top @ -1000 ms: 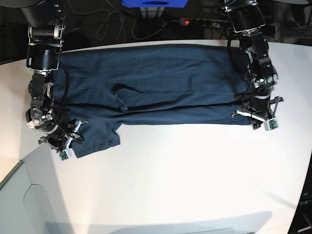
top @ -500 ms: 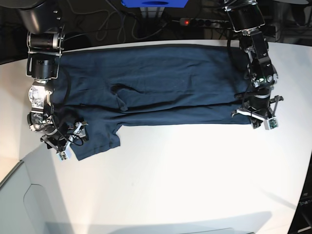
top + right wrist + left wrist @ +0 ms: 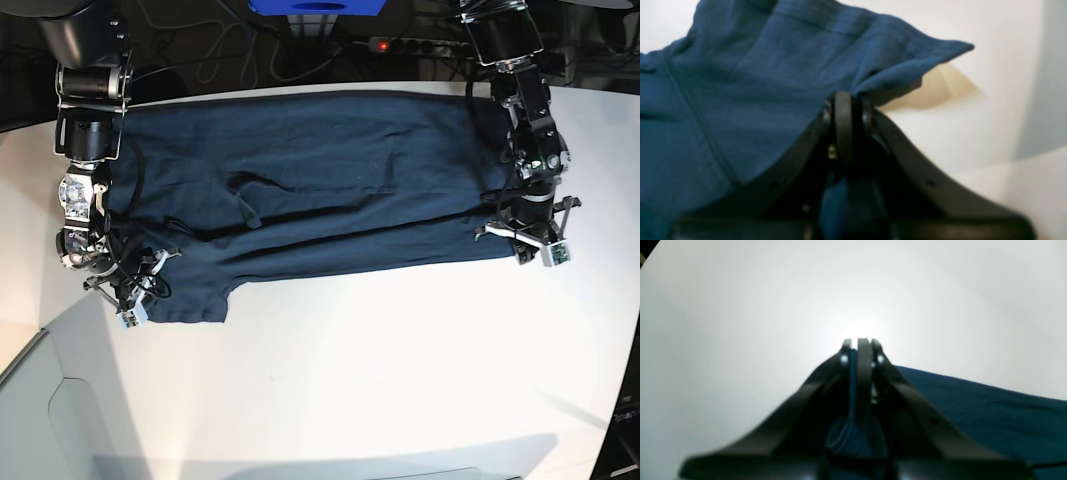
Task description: Fold the T-shirt properly
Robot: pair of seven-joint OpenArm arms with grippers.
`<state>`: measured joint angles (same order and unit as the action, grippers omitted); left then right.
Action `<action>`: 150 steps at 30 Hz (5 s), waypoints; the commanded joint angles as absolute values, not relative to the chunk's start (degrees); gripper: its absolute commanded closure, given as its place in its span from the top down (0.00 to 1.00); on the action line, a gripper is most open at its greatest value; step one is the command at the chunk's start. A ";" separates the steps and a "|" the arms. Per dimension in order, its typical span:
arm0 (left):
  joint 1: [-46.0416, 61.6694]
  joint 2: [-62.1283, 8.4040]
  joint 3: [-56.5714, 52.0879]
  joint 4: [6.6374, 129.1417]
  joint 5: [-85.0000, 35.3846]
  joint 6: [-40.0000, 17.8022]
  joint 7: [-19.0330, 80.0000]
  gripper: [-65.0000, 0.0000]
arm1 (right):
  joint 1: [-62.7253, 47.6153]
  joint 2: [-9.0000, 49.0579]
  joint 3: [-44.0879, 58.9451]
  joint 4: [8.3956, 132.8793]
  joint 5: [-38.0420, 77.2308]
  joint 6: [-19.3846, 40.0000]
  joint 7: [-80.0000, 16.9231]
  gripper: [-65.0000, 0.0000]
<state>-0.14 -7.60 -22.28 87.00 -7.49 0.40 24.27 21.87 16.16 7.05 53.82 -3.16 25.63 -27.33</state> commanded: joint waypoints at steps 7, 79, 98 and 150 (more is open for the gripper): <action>-0.92 -8.57 -22.37 88.40 -7.69 0.48 22.90 0.00 | 19.47 16.92 7.52 68.97 -2.95 26.59 -26.51 0.00; 8.75 -8.48 -26.42 96.40 -14.11 -0.04 22.46 0.00 | -14.37 10.86 16.57 97.36 -2.86 26.59 -19.30 0.00; 8.92 -8.66 -26.51 99.38 -14.11 -0.04 22.46 0.00 | -21.49 9.01 19.56 97.89 -2.77 26.59 -4.79 0.00; 13.32 -9.27 -28.00 99.21 -14.29 -0.04 22.55 0.00 | -30.37 6.81 23.52 99.65 -2.77 26.51 1.80 0.00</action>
<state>13.47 -8.56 -27.66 98.28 -14.17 -0.23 24.05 -30.15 6.44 23.22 98.83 -3.42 26.28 0.03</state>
